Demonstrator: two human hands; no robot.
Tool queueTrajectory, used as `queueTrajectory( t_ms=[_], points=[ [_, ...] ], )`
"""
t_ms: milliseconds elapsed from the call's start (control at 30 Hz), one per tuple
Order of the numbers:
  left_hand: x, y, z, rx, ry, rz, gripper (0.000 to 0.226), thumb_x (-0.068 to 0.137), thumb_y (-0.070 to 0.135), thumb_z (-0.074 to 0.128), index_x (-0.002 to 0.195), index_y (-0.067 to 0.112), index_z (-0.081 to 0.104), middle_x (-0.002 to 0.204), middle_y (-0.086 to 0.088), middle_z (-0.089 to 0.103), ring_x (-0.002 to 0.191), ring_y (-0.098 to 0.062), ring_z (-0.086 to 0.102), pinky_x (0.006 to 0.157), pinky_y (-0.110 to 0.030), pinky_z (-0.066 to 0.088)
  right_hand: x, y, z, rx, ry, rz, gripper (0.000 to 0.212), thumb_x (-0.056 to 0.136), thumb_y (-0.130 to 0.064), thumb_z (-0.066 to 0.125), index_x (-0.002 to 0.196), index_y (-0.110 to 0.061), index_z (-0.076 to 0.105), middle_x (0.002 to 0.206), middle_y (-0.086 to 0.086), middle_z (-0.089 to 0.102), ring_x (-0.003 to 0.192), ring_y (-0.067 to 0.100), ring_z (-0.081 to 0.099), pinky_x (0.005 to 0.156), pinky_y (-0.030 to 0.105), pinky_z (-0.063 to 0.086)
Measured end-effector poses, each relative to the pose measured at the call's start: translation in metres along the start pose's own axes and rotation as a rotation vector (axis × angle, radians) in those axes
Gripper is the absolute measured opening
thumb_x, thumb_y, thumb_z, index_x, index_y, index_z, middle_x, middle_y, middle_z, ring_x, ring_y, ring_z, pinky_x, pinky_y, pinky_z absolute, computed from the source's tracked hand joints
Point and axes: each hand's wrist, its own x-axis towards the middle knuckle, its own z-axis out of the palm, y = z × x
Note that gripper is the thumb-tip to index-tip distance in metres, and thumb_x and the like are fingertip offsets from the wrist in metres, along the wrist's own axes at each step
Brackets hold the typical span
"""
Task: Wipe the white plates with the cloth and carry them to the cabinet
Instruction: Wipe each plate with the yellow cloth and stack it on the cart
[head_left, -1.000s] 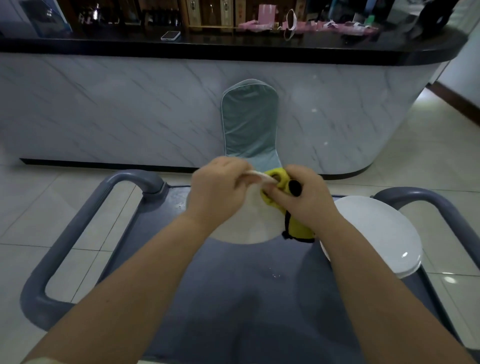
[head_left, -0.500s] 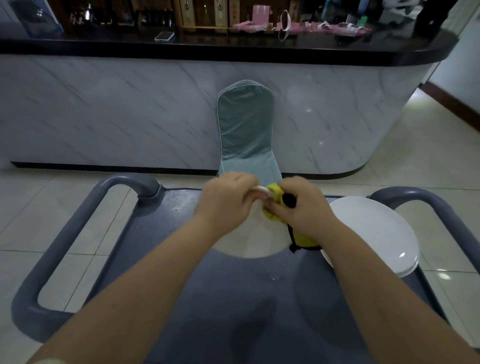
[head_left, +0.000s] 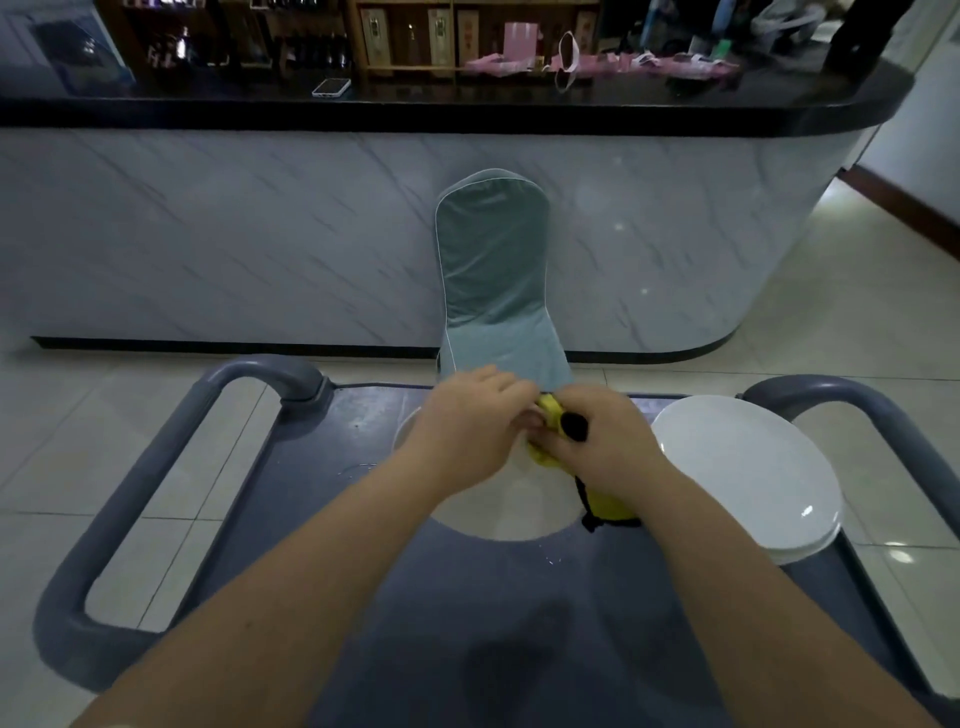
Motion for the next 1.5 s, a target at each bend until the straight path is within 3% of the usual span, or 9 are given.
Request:
queueTrajectory(
  t_ms=[167,367,500,633,733,933,1033,1233,1500],
  points=[
    [0.029,-0.010,-0.024,0.005,0.202,-0.053,0.012,0.085,0.022,0.064,0.079,0.013,0.068,0.075,0.002,0.066,0.072,-0.022,0.059,0.060,-0.031,0.045,0.023,-0.018,-0.029,0.096,0.141,-0.069,0.025,0.083,-0.030,0.075,0.078,-0.008,0.065,0.072,0.004,0.063,0.070,0.023,0.058,0.067,0.041,0.048],
    [-0.019,-0.017,-0.010,-0.593,0.664,-0.988,0.016,0.088,0.035,0.063,0.072,0.032,0.060,0.063,0.018,0.058,0.060,-0.001,0.050,0.058,-0.019,0.041,-0.015,0.005,-0.012,0.648,0.074,0.451,0.011,0.079,-0.033,0.079,0.086,-0.030,0.072,0.087,-0.008,0.075,0.083,0.011,0.071,0.074,0.029,0.057],
    [-0.068,-0.010,0.017,-0.707,0.360,-1.287,0.024,0.098,0.027,0.055,0.085,0.008,0.062,0.072,0.003,0.057,0.065,-0.010,0.048,0.066,-0.030,0.038,-0.034,0.018,0.021,0.268,0.139,0.368,0.010,0.084,-0.029,0.074,0.079,-0.022,0.069,0.079,-0.004,0.069,0.079,0.018,0.064,0.074,0.038,0.052],
    [-0.093,-0.014,0.008,-1.622,0.406,-1.793,0.041,0.100,0.033,0.050,0.126,0.001,0.050,0.121,-0.013,0.058,0.113,-0.028,0.056,0.095,-0.049,0.045,-0.035,0.029,0.042,-0.368,0.288,-0.154,0.019,0.072,-0.019,0.076,0.066,-0.013,0.058,0.067,0.000,0.058,0.063,0.028,0.053,0.060,0.040,0.042],
    [-0.087,-0.003,-0.005,-1.922,0.417,-1.748,0.051,0.093,0.039,0.059,0.117,-0.006,0.053,0.116,-0.023,0.061,0.109,-0.040,0.061,0.080,-0.061,0.051,-0.032,0.024,0.056,-0.495,0.300,-0.409,0.013,0.068,-0.014,0.073,0.072,-0.014,0.061,0.078,0.000,0.064,0.065,0.027,0.052,0.066,0.036,0.033],
    [-0.073,0.000,-0.017,-1.704,0.486,-1.790,0.030,0.098,-0.002,0.045,0.127,-0.010,0.048,0.108,-0.023,0.063,0.090,-0.031,0.062,0.063,-0.045,0.058,-0.024,0.028,0.055,-0.506,0.325,-0.741,0.011,0.085,-0.019,0.051,0.095,-0.018,0.056,0.101,-0.002,0.064,0.085,0.025,0.050,0.076,0.039,0.036],
    [-0.084,0.005,-0.019,-1.719,0.471,-1.694,0.026,0.097,-0.001,0.048,0.122,-0.005,0.053,0.099,-0.018,0.069,0.089,-0.028,0.067,0.060,-0.040,0.061,-0.026,0.045,0.037,-0.367,0.234,-0.648,0.028,0.078,-0.035,0.075,0.098,-0.016,0.067,0.108,0.000,0.067,0.087,0.027,0.056,0.077,0.041,0.043],
    [-0.101,0.016,-0.021,-1.676,0.448,-1.398,0.027,0.094,0.001,0.049,0.117,0.013,0.058,0.101,-0.005,0.075,0.086,-0.023,0.073,0.063,-0.036,0.061,0.014,0.004,0.014,0.257,0.459,0.130,0.041,0.081,-0.049,0.067,0.074,-0.011,0.055,0.071,-0.006,0.053,0.072,0.016,0.049,0.068,0.029,0.041],
    [-0.107,0.009,-0.033,-1.662,0.564,-1.270,0.039,0.076,0.003,0.059,0.113,0.012,0.060,0.101,-0.011,0.073,0.083,-0.025,0.073,0.064,-0.039,0.061,-0.016,-0.051,0.083,-0.154,0.062,-0.423,0.041,0.081,-0.037,0.068,0.112,-0.011,0.068,0.120,0.006,0.065,0.094,0.034,0.056,0.079,0.047,0.049]
  ],
)
